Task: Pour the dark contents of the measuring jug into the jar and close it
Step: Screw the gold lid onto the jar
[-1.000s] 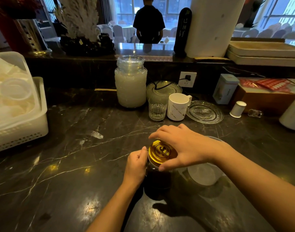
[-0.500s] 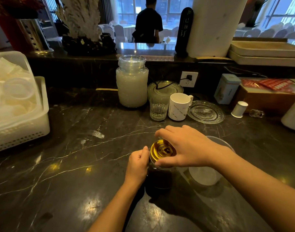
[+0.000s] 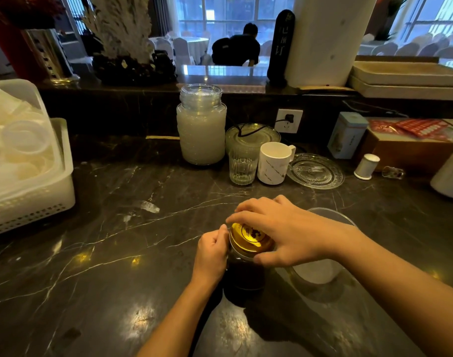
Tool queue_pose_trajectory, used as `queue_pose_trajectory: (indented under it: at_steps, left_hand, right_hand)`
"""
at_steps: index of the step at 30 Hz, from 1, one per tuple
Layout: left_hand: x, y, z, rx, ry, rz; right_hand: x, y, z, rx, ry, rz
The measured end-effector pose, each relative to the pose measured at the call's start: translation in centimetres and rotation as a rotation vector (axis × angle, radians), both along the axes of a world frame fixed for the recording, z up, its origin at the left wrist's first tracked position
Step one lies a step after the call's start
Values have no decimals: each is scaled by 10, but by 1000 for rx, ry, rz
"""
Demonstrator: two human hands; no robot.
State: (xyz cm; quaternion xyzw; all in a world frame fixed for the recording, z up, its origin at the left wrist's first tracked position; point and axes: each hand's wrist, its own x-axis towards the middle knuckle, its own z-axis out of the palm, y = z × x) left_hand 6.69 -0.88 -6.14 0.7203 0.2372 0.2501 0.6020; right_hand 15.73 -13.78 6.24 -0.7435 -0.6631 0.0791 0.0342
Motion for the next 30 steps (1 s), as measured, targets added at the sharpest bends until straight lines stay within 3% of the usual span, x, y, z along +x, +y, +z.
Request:
queue_pose_trajectory:
  at_steps: [6,13,21,26,30]
  left_hand:
    - [1,0,0,3,3,-16]
    - [2,2,-2,-43,-35,-55]
    - [7,-12,-5,-5,-79,187]
    - [8,-3,-3,22,-49,85]
    - [4,1,-5,-5,-37,-20]
  right_hand:
    - [-4,3,-1,81,-171,-85]
    - [2,3,-6,98,-219,117]
    - [-8,8,-23,206,-257,-3]
    - [-11,10,-23,252,-278,-45]
    - [-5,10,-19,191,-290,122]
